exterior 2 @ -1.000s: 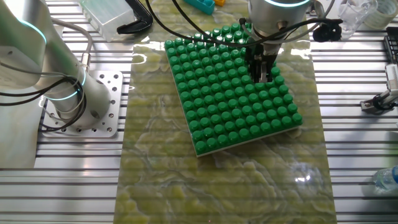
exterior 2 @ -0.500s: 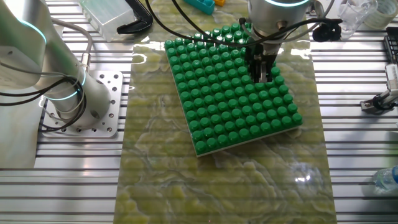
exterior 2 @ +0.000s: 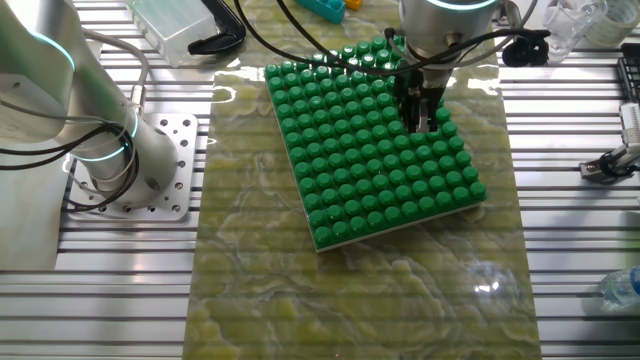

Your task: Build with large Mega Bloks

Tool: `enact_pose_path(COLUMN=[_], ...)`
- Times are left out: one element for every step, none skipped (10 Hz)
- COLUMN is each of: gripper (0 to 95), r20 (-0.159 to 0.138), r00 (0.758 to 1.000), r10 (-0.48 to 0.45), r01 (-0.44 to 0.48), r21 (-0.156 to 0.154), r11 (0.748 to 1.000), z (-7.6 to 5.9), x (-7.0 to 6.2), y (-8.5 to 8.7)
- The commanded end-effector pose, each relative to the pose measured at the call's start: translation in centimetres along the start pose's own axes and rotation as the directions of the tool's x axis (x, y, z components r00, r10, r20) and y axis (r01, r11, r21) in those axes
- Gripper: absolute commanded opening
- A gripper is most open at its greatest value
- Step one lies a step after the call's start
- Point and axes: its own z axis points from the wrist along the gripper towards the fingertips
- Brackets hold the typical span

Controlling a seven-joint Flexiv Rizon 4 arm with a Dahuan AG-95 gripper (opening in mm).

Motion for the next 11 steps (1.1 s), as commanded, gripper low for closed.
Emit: enact_pose_path(gripper=[0.0,0.0,0.0,0.0,0.0,0.0,0.0,0.0,0.0,0.0,0.0], r20=[0.0,0.0,0.001,0.001,0.001,0.001,0.0,-0.001,0.0,0.001,0.002], r00=[1.0,1.0,1.0,1.0,1.0,1.0,1.0,1.0,1.0,1.0,0.999], r10=[0.002,0.002,0.003,0.006,0.008,0.009,0.01,0.012,0.018,0.025,0.032], r01=[-0.002,-0.002,-0.003,-0.006,-0.008,-0.009,-0.01,-0.012,-0.018,-0.025,-0.032], r21=[0.001,0.001,0.002,0.003,0.003,0.002,0.003,0.004,0.003,0.004,0.002], r11=[1.0,1.0,1.0,1.0,1.0,1.0,1.0,1.0,1.0,1.0,0.999], z=[0.0,0.0,0.0,0.0,0.0,0.0,0.0,0.0,-0.03,-0.15,-0.29], x=[0.0,0.0,0.0,0.0,0.0,0.0,0.0,0.0,-0.06,-0.22,-0.42], y=[-0.01,-0.01,-0.01,-0.01,-0.01,-0.01,-0.01,-0.01,0.01,0.04,0.08])
